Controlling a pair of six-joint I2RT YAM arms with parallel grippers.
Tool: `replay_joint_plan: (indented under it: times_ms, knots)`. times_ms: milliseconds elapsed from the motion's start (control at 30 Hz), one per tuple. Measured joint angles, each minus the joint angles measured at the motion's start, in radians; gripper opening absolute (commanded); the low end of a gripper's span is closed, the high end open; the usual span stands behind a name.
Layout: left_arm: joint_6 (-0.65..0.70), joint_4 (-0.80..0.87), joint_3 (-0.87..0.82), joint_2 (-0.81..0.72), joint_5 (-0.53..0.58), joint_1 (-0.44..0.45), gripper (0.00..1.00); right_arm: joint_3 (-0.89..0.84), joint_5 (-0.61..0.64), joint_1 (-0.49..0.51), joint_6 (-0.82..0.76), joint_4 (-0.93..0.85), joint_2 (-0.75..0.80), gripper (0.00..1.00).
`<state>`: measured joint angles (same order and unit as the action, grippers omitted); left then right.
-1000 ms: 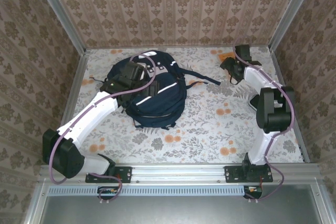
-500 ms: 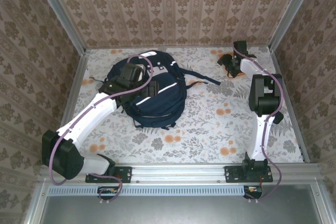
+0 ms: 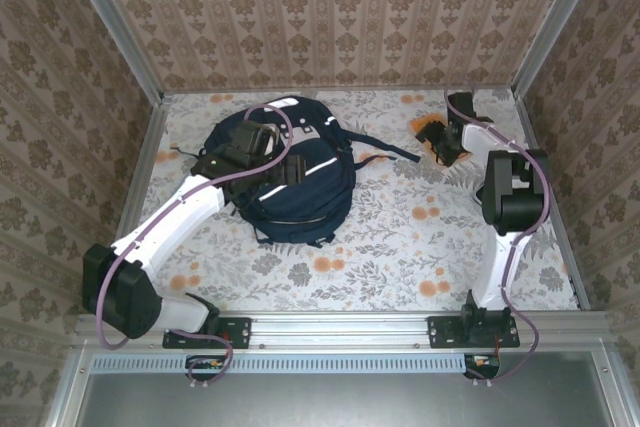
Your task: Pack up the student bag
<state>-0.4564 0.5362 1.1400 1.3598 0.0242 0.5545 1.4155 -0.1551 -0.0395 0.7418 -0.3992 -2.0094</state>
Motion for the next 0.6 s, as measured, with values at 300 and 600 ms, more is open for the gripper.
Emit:
replay_joint_plan:
  times_ms: [300, 600]
  knots:
    - [-0.02, -0.02, 0.0, 0.029, -0.024, 0.0, 1.0, -0.441, -0.003, 0.107, 0.066, 0.092, 0.336, 0.74]
    - [-0.023, -0.035, 0.002, 0.068, -0.043, 0.014, 1.0, -0.716, 0.111, 0.259, 0.16, 0.034, 0.658, 0.74]
